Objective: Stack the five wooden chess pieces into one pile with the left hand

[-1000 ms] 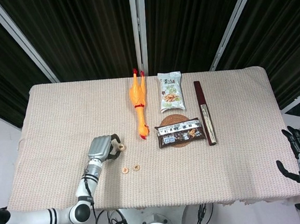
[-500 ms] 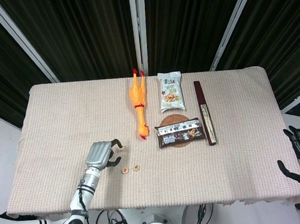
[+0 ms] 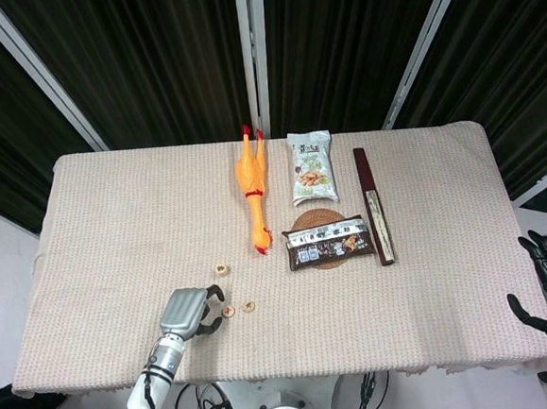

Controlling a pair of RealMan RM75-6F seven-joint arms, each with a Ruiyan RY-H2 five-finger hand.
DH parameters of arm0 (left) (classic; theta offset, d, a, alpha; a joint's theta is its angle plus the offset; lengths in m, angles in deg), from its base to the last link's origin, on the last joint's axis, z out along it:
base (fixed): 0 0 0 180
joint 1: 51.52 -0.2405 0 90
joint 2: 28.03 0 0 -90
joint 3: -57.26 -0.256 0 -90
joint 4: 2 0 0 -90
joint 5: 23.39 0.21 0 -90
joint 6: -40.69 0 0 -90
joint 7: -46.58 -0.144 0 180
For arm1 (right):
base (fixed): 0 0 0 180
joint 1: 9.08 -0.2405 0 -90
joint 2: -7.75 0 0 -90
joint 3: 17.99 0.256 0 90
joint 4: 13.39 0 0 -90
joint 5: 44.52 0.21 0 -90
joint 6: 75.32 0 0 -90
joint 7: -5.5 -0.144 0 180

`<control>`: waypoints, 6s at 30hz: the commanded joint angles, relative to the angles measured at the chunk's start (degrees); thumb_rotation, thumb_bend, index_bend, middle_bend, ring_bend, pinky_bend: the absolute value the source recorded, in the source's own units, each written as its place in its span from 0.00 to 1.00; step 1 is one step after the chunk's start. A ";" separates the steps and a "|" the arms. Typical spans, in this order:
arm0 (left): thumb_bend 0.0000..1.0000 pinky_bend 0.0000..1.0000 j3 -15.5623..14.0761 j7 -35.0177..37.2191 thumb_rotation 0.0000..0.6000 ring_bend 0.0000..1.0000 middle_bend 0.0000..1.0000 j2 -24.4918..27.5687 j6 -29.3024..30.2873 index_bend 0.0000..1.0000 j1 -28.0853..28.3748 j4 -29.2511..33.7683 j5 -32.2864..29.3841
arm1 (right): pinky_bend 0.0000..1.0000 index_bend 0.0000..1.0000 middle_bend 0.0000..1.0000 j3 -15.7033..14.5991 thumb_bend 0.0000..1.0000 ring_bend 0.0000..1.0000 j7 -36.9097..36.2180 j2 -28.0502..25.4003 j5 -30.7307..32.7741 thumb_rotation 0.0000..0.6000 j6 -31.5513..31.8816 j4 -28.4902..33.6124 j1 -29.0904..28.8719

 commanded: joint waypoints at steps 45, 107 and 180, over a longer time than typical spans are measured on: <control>0.29 1.00 2.89 4.70 1.00 1.00 1.00 -3.62 -5.44 0.49 -2.09 -5.61 0.67 | 0.00 0.00 0.00 0.09 0.29 0.00 0.27 -0.15 0.72 1.00 -0.82 0.17 -0.22; 0.29 1.00 12.73 4.21 1.00 1.00 1.00 -1.12 -8.94 0.48 7.20 -11.65 -10.00 | 0.00 0.00 0.00 0.56 0.29 0.00 0.23 -0.25 2.20 1.00 -2.03 0.16 -0.64; 0.29 1.00 2.72 1.39 1.00 1.00 1.00 -7.20 -3.56 0.37 3.07 -7.54 3.79 | 0.00 0.00 0.00 0.13 0.29 0.00 -1.93 -1.00 0.80 1.00 -0.70 -0.20 -0.01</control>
